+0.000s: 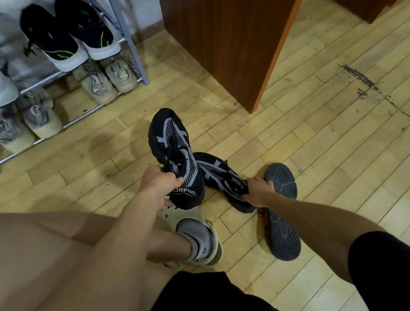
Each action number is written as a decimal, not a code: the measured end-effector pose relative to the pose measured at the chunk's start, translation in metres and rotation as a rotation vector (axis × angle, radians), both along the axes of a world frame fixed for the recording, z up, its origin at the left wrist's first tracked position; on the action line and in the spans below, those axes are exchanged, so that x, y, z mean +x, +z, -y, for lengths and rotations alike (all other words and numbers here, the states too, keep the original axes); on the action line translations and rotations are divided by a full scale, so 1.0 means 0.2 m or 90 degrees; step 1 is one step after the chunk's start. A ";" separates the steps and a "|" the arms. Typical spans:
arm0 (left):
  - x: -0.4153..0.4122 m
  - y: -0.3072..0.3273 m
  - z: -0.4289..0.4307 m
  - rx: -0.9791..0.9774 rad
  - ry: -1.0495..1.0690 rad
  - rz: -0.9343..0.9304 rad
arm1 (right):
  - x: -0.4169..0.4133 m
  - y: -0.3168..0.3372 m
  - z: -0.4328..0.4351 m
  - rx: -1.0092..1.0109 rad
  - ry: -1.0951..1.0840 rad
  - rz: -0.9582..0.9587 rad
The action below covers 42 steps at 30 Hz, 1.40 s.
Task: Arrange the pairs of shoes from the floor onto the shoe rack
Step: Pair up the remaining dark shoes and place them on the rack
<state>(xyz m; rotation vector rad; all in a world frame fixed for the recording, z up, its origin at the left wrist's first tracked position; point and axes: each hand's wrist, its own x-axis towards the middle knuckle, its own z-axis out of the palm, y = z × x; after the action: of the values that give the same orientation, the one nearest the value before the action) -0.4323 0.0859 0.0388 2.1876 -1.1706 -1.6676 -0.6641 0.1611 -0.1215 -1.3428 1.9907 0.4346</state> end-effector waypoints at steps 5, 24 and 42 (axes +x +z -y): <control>0.02 0.00 0.00 -0.003 0.001 -0.010 | 0.00 0.05 0.08 0.065 -0.061 0.045; -0.13 0.35 -0.04 -0.007 0.138 -0.144 | -0.05 0.73 0.21 -0.114 -0.275 0.453; 0.50 1.52 0.79 -0.448 0.260 -0.178 | 0.52 2.22 1.29 -0.469 -0.161 0.689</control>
<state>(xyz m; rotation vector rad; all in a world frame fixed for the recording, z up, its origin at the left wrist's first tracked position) -0.3314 -0.0729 0.3436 1.5591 -0.9504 -1.1111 -0.5601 -0.0975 0.3232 -1.2536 1.3257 -1.0409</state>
